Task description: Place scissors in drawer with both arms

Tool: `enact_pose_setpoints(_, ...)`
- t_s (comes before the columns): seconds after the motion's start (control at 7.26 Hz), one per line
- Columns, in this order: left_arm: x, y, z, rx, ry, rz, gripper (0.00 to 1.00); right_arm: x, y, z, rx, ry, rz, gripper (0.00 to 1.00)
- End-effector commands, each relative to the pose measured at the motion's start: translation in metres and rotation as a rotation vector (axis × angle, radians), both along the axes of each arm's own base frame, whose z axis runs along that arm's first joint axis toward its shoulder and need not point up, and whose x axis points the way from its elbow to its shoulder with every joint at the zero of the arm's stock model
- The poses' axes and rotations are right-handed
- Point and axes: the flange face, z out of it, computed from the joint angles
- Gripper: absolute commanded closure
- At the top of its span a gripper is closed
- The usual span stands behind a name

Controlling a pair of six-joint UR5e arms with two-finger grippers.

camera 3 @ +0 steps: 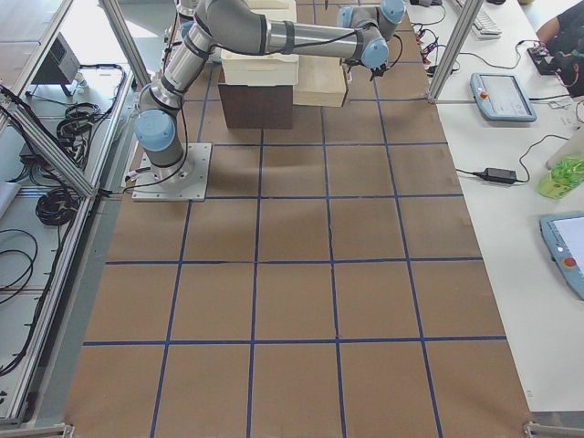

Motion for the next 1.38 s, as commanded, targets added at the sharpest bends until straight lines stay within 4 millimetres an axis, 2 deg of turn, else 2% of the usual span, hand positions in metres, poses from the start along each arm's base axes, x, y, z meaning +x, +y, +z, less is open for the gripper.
enact_pose_setpoints(0.0, -0.041, 0.006, 0.013, 0.006, 0.01, 0.016, 0.87, -0.005, 0.005, 0.034, -0.045, -0.008, -0.001, 0.0)
enact_pose_setpoints(0.14, -0.06, 0.007, 0.018, 0.0, 0.013, 0.012, 0.87, -0.016, 0.008, 0.056, -0.069, -0.012, -0.019, 0.0)
enact_pose_setpoints(0.28, -0.074, 0.009, 0.02, -0.001, 0.016, 0.02, 0.87, -0.035, 0.016, 0.091, -0.102, -0.014, -0.046, 0.0)
enact_pose_setpoints(0.41, -0.079, 0.009, 0.018, 0.003, 0.029, 0.015, 0.87, -0.058, 0.033, 0.127, -0.09, -0.011, -0.077, 0.0)
enact_pose_setpoints(0.55, -0.086, 0.008, 0.016, 0.012, 0.066, 0.053, 0.87, -0.093, 0.054, 0.157, -0.065, -0.002, -0.128, 0.0)
enact_pose_setpoints(0.69, -0.096, 0.007, 0.015, 0.019, 0.078, 0.071, 0.86, -0.139, 0.072, 0.176, -0.045, 0.004, -0.218, 0.0)
enact_pose_setpoints(0.83, -0.112, 0.005, 0.018, 0.015, 0.08, 0.062, 0.86, -0.176, 0.099, 0.184, -0.022, 0.011, -0.286, 0.0)
enact_pose_setpoints(0.96, -0.13, 0.005, 0.02, 0.019, 0.086, 0.087, 0.86, -0.195, 0.124, 0.187, -0.014, 0.022, -0.349, 0.0)
enact_pose_setpoints(1.1, -0.149, 0.002, 0.016, 0.029, 0.089, 0.096, 0.86, -0.21, 0.136, 0.195, -0.008, 0.046, -0.461, 0.0)
enact_pose_setpoints(1.24, -0.172, 0.0, 0.01, 0.041, 0.093, 0.104, 0.86, -0.221, 0.137, 0.198, -0.008, 0.121, -0.552, 0.0)
